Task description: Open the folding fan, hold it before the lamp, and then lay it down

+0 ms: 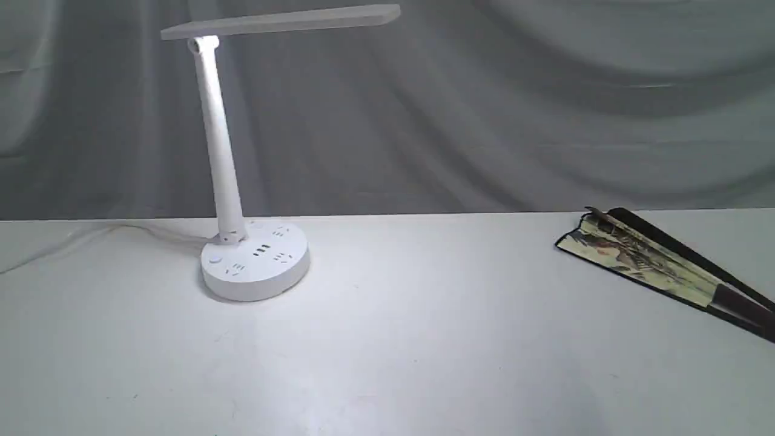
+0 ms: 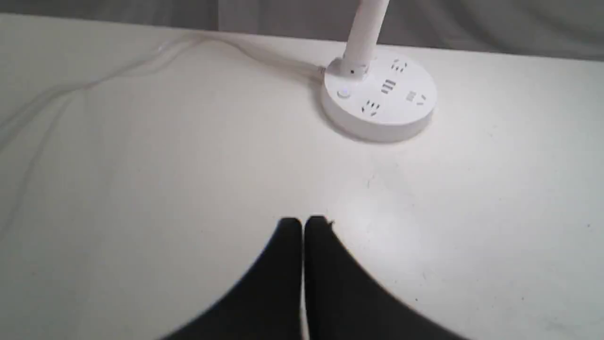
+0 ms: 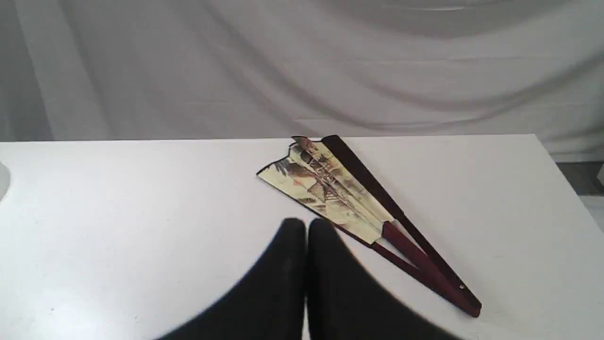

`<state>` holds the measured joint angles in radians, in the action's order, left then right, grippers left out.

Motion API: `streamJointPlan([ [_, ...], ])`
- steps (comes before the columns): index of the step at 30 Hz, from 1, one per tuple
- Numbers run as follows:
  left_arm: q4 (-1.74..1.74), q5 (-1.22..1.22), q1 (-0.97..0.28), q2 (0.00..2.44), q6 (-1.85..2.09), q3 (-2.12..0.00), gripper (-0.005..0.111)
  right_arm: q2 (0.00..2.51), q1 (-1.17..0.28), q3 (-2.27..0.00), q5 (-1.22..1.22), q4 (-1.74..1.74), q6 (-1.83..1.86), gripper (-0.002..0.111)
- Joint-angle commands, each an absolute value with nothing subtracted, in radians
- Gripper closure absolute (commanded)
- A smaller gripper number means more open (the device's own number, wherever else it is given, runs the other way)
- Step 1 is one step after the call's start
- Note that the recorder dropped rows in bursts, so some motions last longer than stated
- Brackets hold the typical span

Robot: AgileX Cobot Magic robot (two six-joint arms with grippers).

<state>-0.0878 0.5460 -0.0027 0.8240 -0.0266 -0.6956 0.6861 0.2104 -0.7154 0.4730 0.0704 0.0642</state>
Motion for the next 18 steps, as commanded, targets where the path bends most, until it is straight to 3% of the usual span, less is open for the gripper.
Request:
streamJointPlan([
  [1,-0.097,0.513,0.0,0.912,-0.022,-0.701,0.107,0.743,0.208,-0.72,0.438,0.079,0.065,0.108],
  [18,-0.154,0.528,0.0,1.19,0.063,-0.802,0.107,1.1,0.208,-0.831,0.509,0.09,0.081,0.108],
])
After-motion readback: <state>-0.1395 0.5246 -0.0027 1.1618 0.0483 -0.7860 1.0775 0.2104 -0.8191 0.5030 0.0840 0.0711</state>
